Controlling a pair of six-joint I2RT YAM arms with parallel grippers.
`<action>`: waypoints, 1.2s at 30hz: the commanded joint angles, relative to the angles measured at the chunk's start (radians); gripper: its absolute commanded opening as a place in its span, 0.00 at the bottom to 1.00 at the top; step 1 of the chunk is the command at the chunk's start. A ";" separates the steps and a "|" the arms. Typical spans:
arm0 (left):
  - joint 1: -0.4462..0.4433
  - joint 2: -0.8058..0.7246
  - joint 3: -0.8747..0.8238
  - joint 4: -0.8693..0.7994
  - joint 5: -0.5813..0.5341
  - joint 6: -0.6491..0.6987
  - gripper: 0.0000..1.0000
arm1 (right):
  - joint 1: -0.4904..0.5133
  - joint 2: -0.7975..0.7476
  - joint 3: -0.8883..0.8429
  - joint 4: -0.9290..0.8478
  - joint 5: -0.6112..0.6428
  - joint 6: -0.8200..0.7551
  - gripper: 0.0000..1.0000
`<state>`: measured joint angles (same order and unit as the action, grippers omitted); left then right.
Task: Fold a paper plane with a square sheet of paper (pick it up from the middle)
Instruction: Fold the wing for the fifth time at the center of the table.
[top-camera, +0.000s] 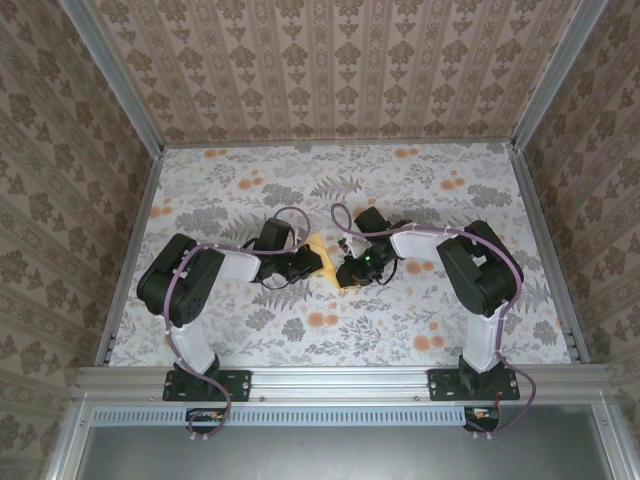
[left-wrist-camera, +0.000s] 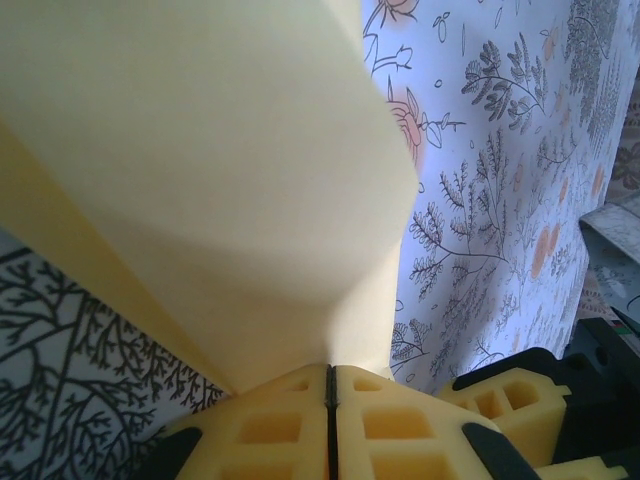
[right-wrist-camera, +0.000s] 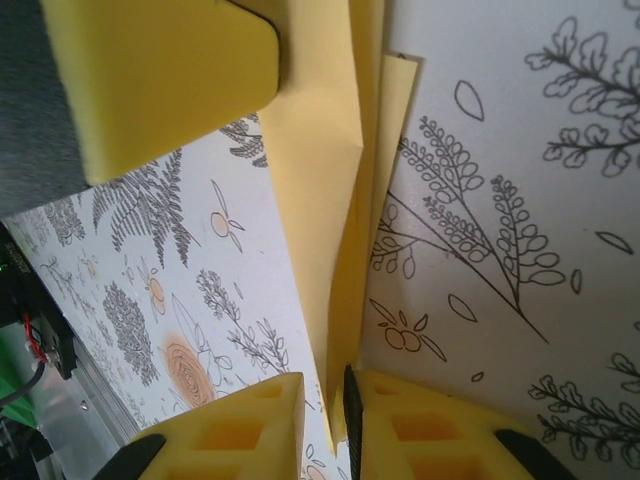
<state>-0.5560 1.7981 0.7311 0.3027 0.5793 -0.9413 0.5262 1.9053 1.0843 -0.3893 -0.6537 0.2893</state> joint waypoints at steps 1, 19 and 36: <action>-0.001 0.032 -0.017 -0.061 -0.044 0.018 0.10 | -0.003 -0.025 0.006 0.018 0.019 0.011 0.21; -0.001 0.038 -0.020 -0.065 -0.047 0.018 0.09 | -0.011 -0.027 -0.014 0.093 0.012 0.066 0.18; -0.002 0.060 -0.017 -0.093 -0.065 0.006 0.04 | 0.004 0.038 0.000 0.042 -0.003 0.011 0.06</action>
<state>-0.5560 1.8027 0.7311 0.3027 0.5797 -0.9417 0.5179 1.9114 1.0706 -0.2955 -0.6544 0.3363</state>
